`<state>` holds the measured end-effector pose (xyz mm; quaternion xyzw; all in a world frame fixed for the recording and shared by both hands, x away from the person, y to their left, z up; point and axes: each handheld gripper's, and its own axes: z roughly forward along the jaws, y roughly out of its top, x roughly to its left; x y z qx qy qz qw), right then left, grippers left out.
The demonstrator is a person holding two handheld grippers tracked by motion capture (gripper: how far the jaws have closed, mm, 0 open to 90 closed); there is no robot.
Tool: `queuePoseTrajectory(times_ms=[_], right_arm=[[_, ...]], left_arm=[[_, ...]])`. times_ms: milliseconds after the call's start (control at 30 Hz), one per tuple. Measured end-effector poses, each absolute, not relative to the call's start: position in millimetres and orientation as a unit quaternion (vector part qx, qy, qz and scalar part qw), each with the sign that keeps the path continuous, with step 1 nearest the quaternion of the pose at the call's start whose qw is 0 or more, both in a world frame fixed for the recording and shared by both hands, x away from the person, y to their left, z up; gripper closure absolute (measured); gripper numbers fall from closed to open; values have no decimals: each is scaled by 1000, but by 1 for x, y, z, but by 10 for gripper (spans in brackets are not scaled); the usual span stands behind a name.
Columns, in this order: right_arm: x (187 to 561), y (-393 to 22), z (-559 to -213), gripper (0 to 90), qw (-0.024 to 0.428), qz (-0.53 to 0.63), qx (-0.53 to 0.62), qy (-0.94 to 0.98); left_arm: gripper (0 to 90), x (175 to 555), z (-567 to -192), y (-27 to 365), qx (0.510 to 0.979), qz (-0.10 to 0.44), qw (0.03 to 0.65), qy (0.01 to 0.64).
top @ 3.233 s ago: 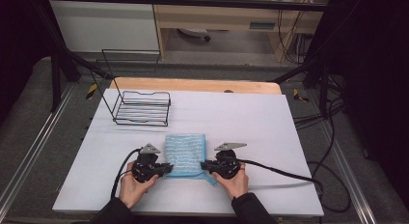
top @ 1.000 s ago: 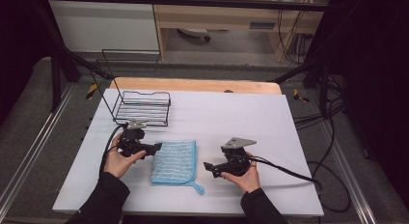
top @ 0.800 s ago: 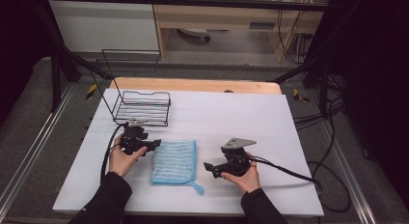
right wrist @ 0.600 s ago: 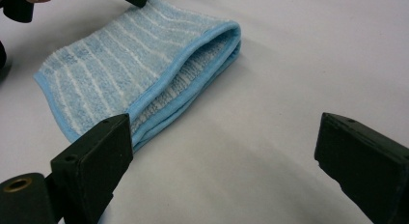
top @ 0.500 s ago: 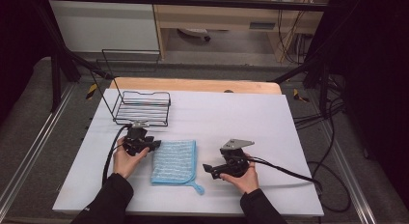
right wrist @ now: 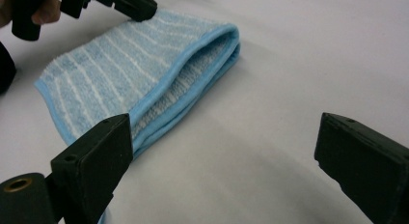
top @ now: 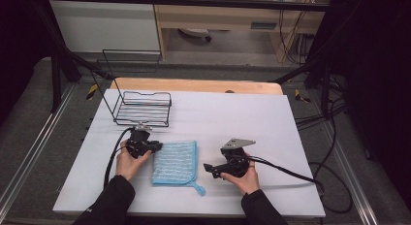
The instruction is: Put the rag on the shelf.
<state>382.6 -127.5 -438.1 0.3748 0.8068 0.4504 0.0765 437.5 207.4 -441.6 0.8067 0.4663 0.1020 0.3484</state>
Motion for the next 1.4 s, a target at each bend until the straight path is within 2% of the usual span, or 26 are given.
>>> queuePoseTrajectory(times_ms=[333,467,600,733,1033,1400], right_arm=[[399,-111,-427,47,86,468,381,793],[410,-96,-421,73,89,474,390,785],[426,-77,-420,149,86,474,394,782],[438,-62,-427,290,85,457,406,787],[448,-57,-449,519,79,416,419,803],[449,-56,-453,637,47,408,429,804]], left_arm=[[807,438,-444,208,809,100,351,461],[808,438,-444,208,809,101,352,460],[807,437,-444,208,809,102,353,459],[808,437,-445,207,810,106,353,456],[808,437,-445,208,812,107,355,452],[806,436,-446,209,810,106,361,451]])
